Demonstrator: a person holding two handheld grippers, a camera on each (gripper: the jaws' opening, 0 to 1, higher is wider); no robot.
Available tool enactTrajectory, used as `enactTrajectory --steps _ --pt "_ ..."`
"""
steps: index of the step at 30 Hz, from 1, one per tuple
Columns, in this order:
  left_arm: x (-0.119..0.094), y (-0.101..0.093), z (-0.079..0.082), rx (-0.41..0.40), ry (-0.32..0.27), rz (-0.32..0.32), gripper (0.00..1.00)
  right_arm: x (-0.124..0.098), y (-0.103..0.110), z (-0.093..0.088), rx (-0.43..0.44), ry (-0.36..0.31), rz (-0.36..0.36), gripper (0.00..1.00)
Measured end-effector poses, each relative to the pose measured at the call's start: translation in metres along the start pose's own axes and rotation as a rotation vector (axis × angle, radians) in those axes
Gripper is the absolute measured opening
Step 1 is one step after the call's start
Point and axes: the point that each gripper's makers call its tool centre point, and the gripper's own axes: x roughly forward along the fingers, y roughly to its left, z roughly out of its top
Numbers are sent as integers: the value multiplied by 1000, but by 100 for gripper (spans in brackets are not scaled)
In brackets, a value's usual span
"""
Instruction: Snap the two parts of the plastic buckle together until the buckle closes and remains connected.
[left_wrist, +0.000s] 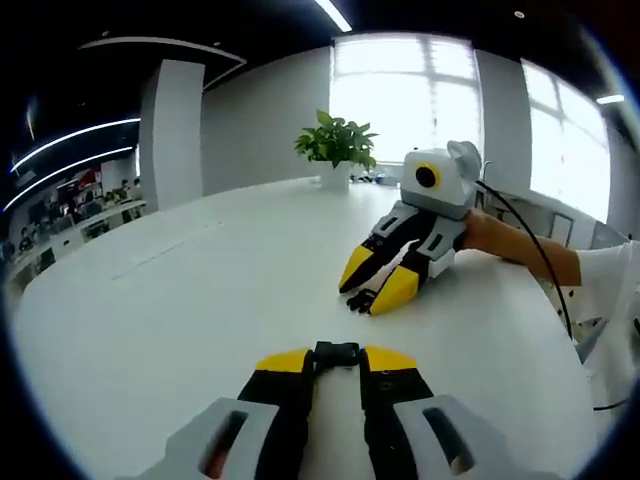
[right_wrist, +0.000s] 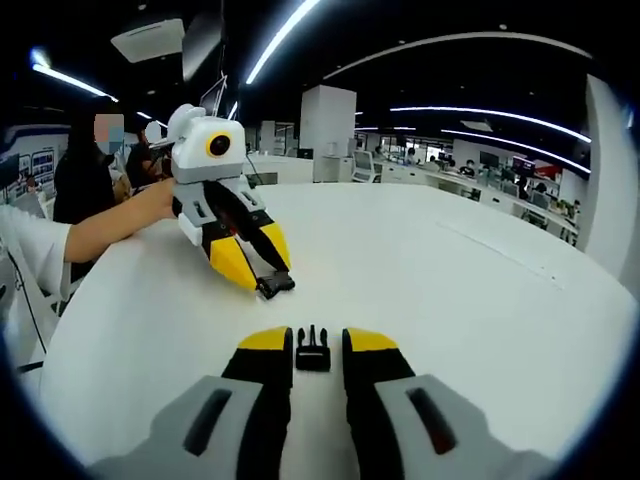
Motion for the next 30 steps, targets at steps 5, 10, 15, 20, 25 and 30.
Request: enactTrajectory --steps 5,10,15,20,25,30 --pt "-1 1 5 -34 -18 41 43 -2 0 3 -10 -17 -6 27" --pt "-4 3 -7 -19 45 156 48 -6 -2 6 -18 -24 -25 28" --pt "-7 -1 -4 -108 8 195 45 -10 -2 8 -22 -37 -42 28" --pt "-11 3 -4 -193 -15 207 37 -12 -6 7 -20 -32 -61 28" --pt "-7 1 -6 -192 -1 230 40 -11 -6 5 -18 -26 -63 28" --pt "-4 -3 -8 -207 10 237 39 -11 -6 2 -16 -15 -64 27"
